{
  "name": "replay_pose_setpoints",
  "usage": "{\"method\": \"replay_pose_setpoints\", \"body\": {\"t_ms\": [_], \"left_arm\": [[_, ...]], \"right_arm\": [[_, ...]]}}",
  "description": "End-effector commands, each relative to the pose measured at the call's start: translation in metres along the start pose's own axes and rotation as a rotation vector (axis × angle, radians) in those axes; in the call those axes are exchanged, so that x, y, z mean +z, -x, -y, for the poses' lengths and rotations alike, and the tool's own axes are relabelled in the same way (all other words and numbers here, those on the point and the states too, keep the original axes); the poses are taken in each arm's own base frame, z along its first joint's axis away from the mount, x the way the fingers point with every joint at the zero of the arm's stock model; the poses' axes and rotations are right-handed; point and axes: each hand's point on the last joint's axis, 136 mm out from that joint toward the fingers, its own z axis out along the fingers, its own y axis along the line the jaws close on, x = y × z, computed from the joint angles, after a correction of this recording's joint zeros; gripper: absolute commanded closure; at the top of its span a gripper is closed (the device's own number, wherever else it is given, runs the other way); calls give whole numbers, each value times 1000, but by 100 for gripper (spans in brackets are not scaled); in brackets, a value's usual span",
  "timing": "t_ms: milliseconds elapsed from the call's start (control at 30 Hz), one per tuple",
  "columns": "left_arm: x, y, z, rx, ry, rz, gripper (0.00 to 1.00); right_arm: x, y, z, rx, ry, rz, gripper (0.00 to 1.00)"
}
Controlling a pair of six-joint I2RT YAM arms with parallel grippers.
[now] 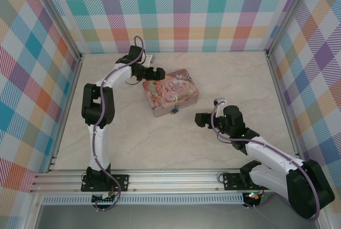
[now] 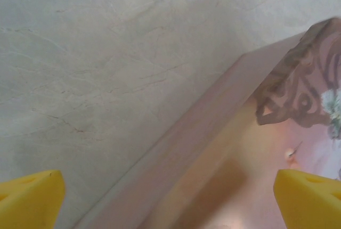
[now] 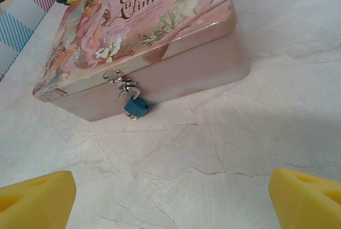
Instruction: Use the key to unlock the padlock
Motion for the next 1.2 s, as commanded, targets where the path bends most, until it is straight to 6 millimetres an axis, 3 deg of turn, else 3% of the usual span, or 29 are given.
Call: {"method": "replay_pose_setpoints", "body": {"t_ms": [0,267,500,667,967,1167], "left_arm": [[6,-22,-1,63,-7,-99,4],[14,-59,3,103,-5,-184,19],[13,-92,4,118,44,-199,23],[11,-110,12,145,80,-207,27],[3,-111,19,132,88,-167,27],[2,-105,22,127,87,-153,27]], "right_arm": [[-2,-6,3,-2,-4,-23,5],[3,-2,-13,29,124,-29,0],[8,0,-33,44,350,7,0],[22,0,-49,20,470,-35,2],[56,-10,-48,47,562,-44,11],[66,-22,-51,38,557,-78,12]]}}
